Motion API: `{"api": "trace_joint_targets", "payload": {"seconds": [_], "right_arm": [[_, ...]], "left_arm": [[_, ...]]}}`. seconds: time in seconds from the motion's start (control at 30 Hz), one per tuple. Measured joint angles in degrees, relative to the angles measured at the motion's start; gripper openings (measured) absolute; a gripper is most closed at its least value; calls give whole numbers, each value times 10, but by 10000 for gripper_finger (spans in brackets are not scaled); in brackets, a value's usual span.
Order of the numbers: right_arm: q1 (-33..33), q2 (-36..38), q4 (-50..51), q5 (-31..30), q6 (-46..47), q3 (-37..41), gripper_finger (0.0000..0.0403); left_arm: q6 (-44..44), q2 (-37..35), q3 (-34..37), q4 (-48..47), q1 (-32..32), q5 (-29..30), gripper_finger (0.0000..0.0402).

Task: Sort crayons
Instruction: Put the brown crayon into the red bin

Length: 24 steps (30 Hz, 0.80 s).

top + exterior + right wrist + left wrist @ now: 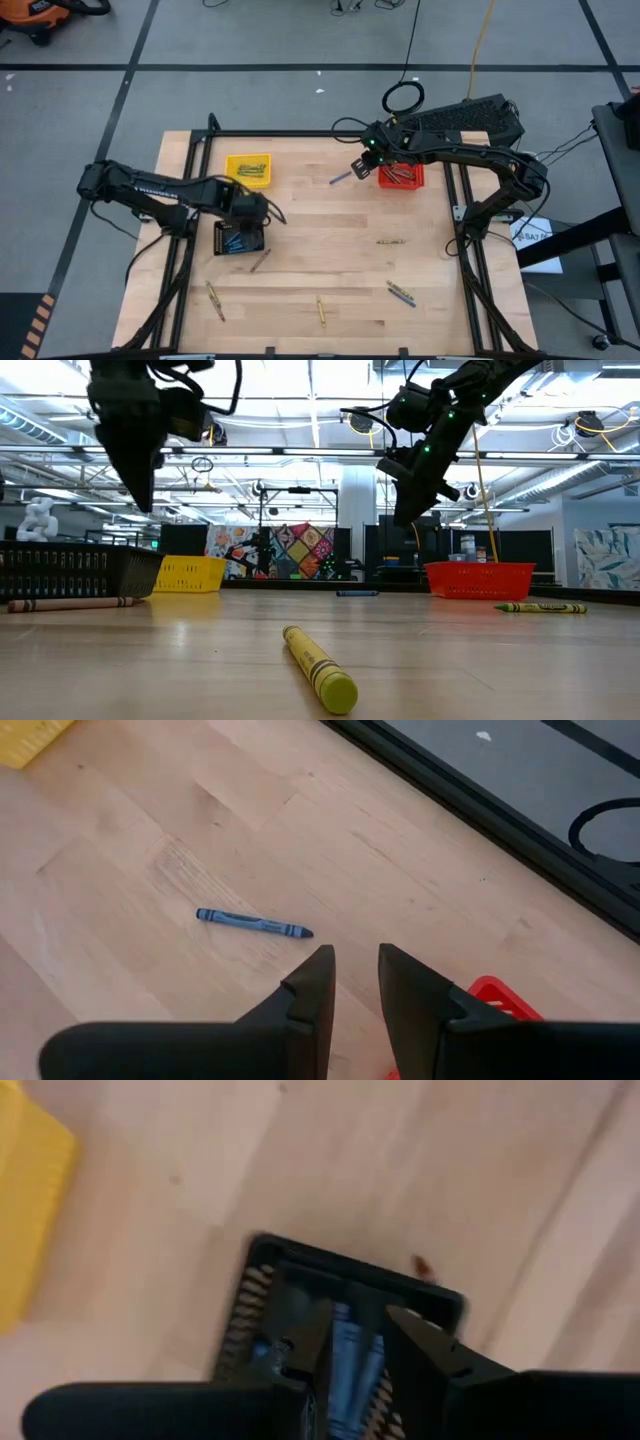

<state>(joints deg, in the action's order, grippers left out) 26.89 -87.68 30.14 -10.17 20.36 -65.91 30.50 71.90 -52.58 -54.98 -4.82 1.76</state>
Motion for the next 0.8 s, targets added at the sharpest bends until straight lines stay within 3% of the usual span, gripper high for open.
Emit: {"api": "trace_joint_targets", "payload": {"seconds": [0.23, 0.43, 0.8], "right_arm": [[0, 0, 1, 0, 12, 0, 68], [0, 0, 1, -1, 15, 0, 68], [0, 0, 1, -1, 15, 0, 68]], "left_arm": [[95, 0, 0, 4, -90, 2, 88], [181, 7, 0, 6, -139, 42, 88], [292, 68, 0, 64, -227, 43, 88]]}}
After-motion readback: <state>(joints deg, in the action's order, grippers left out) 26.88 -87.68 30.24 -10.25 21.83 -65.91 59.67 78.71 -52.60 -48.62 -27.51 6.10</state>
